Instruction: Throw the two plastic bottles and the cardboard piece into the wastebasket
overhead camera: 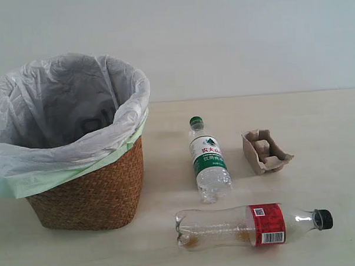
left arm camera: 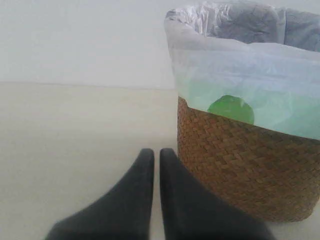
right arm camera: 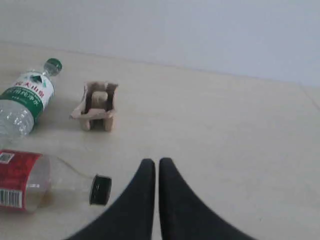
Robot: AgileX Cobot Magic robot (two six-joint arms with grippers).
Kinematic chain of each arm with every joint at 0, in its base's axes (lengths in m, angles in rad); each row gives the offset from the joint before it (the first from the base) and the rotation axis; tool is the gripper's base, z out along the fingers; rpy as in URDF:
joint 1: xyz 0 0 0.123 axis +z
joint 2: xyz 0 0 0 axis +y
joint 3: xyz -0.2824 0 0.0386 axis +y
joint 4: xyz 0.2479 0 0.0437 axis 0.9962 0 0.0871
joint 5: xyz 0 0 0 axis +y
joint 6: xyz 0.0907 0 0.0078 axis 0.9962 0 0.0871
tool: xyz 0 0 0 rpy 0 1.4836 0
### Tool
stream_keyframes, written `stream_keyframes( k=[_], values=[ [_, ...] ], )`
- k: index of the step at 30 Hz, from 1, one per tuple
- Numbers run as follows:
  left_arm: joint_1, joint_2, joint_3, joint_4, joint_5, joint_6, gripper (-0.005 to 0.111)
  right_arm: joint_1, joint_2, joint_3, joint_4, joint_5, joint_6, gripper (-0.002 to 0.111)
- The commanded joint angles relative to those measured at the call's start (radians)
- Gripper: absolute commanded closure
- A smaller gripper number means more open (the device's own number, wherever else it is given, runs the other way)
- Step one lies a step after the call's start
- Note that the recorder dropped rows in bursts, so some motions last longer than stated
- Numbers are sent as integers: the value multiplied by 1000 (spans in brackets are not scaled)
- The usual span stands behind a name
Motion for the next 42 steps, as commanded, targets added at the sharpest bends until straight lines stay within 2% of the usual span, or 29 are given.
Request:
stream_keyframes(
  k=[1,8,11,13,15,18,22,27,30,33,34,37,38,42],
  values=[
    [1,-4,4,-8,1,7,103,-6,-6,0,-37,-217,-18,108],
    [1,-4,4,-8,1,7,103,-6,-6,0,-35,-570,18,108],
    [1,-4,4,-8,1,7,103,-6,-6,0,-12,-737,209,108],
    [1,-4,4,-8,1,7,103,-6,-6,0,-12,-787,317,108],
    [1,-4,4,-8,1,7,103,-6,-6,-37,-12,-759,356,108],
    [1,-4,4,-8,1,7,103,-6,14,-158,-32,-625,384,108],
    [1,-4,4,-8,1,7,103,5,124,-355,-74,-393,399,108],
    [1,-4,4,-8,1,7,103,55,289,-537,-100,-231,347,106],
    [1,-4,4,-8,1,7,103,103,415,-641,-100,-165,324,90],
    [1,-4,4,-8,1,7,103,145,544,-729,-100,-83,312,58],
    [1,-4,4,-8,1,7,103,152,592,-768,-100,-48,302,41],
    [1,-4,4,-8,1,7,103,152,738,-852,-95,54,309,11],
    [1,-4,4,-8,1,7,103,152,788,-879,-91,95,317,4],
    [1,-4,4,-8,1,7,103,152,949,-946,-91,198,317,3]
  ],
)
